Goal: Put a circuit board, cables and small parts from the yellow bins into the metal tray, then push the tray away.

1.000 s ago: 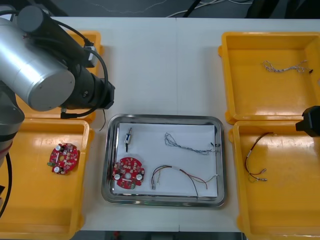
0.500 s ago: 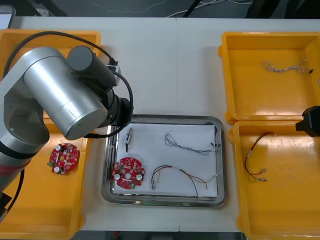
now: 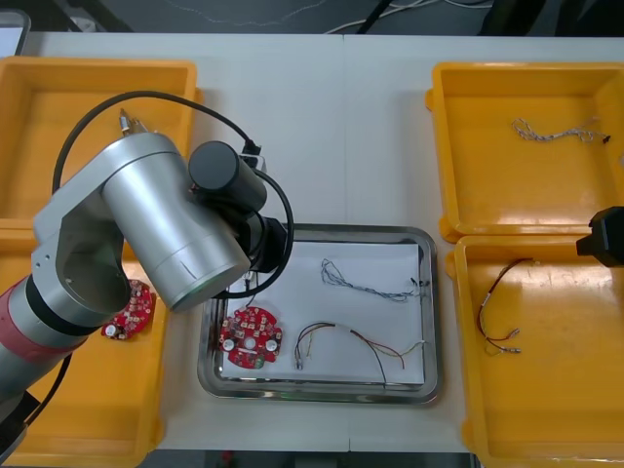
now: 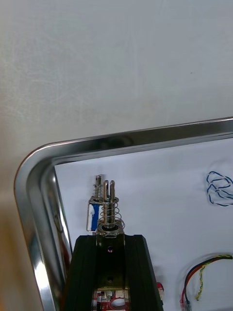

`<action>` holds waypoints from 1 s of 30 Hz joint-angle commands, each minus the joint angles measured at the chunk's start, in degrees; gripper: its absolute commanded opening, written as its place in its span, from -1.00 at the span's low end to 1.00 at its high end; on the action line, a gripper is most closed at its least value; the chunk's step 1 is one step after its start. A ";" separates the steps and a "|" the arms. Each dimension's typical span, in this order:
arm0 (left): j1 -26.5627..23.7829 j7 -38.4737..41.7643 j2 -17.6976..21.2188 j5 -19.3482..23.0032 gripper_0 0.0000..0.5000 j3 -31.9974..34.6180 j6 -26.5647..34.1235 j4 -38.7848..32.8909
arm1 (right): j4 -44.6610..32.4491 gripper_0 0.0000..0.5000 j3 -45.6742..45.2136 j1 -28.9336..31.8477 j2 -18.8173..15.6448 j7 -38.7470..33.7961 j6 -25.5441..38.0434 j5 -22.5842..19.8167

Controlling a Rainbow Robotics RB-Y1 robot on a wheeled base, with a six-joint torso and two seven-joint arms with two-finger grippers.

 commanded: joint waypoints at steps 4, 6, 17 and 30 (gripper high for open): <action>2.22 5.80 -1.96 -3.29 -1.00 -5.60 -3.87 -2.08 | -0.55 1.00 0.51 0.50 0.44 3.11 0.37 -0.42; 2.74 5.80 -1.87 -3.46 -1.00 -6.21 -4.92 -2.00 | -0.55 1.00 0.51 0.50 0.44 3.11 0.37 -0.42; 3.45 6.24 -2.31 -5.31 -1.00 -10.17 -9.23 1.34 | -0.55 1.00 0.51 0.50 0.44 3.11 0.37 -0.42; 3.53 5.45 -3.89 -8.12 -1.00 -10.78 -13.27 7.14 | -0.55 1.00 0.51 0.50 0.44 3.11 0.37 -0.42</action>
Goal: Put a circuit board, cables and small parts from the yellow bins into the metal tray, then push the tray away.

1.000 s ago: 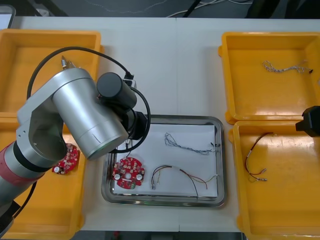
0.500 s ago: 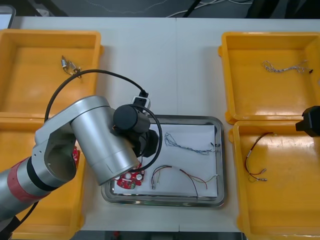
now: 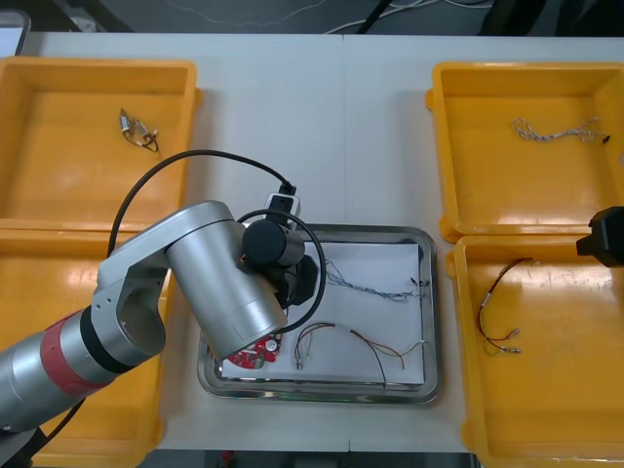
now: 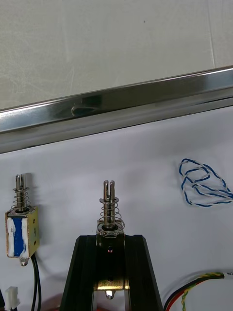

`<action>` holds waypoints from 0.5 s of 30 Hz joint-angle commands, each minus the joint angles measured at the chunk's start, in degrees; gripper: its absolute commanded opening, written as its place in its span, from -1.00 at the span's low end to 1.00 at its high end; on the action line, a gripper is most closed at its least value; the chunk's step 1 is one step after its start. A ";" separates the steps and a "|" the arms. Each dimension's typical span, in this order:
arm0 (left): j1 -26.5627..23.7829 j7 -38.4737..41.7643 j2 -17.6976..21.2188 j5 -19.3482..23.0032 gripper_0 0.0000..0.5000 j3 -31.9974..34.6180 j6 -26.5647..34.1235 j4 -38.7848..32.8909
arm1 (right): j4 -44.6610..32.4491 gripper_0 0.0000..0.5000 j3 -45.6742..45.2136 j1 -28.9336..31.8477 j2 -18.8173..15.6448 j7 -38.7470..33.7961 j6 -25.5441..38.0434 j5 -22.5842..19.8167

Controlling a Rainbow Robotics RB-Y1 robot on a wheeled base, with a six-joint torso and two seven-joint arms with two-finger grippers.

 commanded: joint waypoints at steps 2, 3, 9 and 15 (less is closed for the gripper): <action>0.86 3.10 -1.71 -1.13 -1.00 -0.96 -1.75 1.13 | -0.55 1.00 0.51 0.50 0.44 3.11 0.37 -0.41; 0.86 3.10 -1.71 -1.22 -1.00 -0.96 -1.93 1.30 | -0.55 1.00 0.51 0.50 0.44 3.11 0.37 -0.41; 0.86 2.75 -1.71 -1.92 -1.00 -0.96 -2.98 2.62 | -0.55 1.00 0.51 0.50 0.44 3.11 0.37 -0.41; 0.86 2.40 -1.71 -2.19 -1.00 -1.05 -4.13 3.85 | -0.55 1.00 0.51 0.50 0.44 3.11 0.37 -0.41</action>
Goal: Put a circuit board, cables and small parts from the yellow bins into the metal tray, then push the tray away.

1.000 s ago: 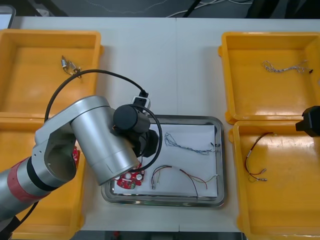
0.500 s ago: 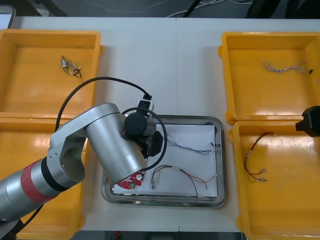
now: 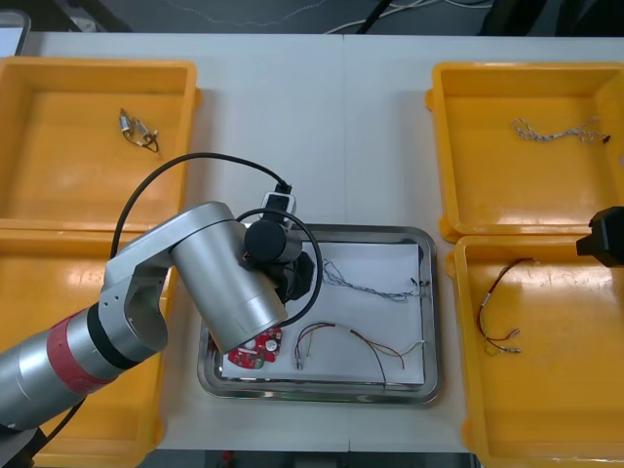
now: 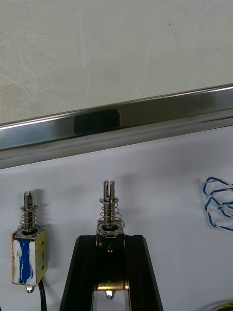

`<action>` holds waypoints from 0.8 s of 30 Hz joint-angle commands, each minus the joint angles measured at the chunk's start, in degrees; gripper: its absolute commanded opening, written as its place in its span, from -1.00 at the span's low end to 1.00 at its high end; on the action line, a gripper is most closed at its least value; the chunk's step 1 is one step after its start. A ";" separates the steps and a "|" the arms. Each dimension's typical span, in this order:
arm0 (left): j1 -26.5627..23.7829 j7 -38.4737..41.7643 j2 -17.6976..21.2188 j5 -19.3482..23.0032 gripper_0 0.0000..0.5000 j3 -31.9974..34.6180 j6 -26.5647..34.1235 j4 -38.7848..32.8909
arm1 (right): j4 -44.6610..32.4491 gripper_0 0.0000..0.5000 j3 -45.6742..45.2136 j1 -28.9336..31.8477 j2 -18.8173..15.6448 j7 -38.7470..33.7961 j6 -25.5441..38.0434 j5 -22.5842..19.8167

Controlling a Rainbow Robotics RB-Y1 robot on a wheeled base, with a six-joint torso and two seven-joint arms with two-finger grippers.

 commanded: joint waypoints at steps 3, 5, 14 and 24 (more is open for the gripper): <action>0.85 2.31 -1.55 -0.92 -1.00 -1.22 -1.73 0.90 | -0.55 1.00 0.51 0.50 0.44 3.11 0.37 -0.41; 0.85 2.22 -1.55 -0.92 -1.00 -1.22 -1.99 1.17 | -0.55 1.00 0.51 0.50 0.44 3.11 0.37 -0.41; 0.85 2.22 -1.55 -1.09 -1.00 -1.31 -2.52 1.78 | -0.55 1.00 0.51 0.50 0.44 3.11 0.37 -0.41; 0.85 2.75 -1.64 -1.00 0.96 -1.31 -3.04 1.69 | -0.55 1.00 0.51 0.50 0.44 3.11 0.37 -0.41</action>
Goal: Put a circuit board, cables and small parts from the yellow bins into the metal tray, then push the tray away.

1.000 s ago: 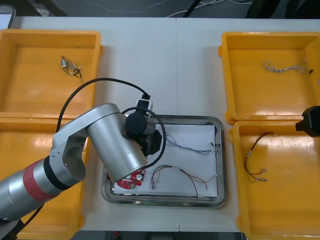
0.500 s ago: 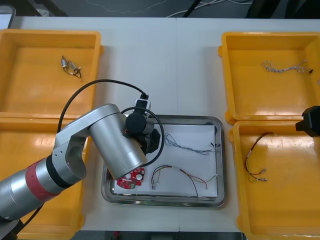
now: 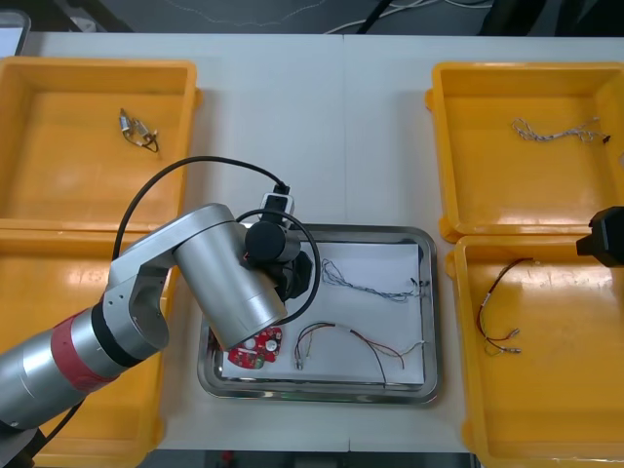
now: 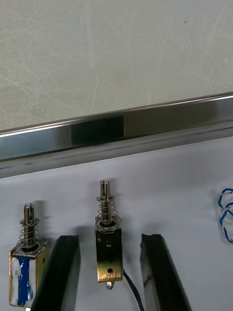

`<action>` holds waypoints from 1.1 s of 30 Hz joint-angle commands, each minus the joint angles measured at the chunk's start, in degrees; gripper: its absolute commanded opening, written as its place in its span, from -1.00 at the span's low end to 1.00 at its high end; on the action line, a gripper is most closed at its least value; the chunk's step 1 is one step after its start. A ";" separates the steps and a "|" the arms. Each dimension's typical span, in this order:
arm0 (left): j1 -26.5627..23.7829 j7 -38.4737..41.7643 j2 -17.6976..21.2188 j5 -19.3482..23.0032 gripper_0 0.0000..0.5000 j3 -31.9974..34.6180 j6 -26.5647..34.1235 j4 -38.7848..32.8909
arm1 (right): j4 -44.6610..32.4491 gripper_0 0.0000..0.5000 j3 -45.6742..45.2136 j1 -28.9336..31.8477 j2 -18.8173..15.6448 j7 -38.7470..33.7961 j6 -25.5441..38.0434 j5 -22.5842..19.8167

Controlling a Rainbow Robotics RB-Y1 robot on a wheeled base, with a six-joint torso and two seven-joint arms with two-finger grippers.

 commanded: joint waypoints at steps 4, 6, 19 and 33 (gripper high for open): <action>0.82 3.10 -1.66 -0.57 1.00 -1.12 -0.95 -0.94 | -0.55 1.00 0.51 0.50 0.44 3.11 0.37 -0.41; 0.82 3.19 -1.66 -0.57 1.00 -1.12 -1.04 -1.21 | -0.55 1.00 0.51 0.50 0.44 3.11 0.37 -0.41; 0.82 3.63 -1.57 1.01 1.00 1.70 3.97 -7.54 | -0.55 1.00 0.51 0.50 0.44 3.11 0.37 -0.41; -1.73 3.10 1.24 11.47 1.00 12.42 14.26 -16.06 | -0.55 1.00 0.51 0.50 0.44 3.11 0.37 -0.41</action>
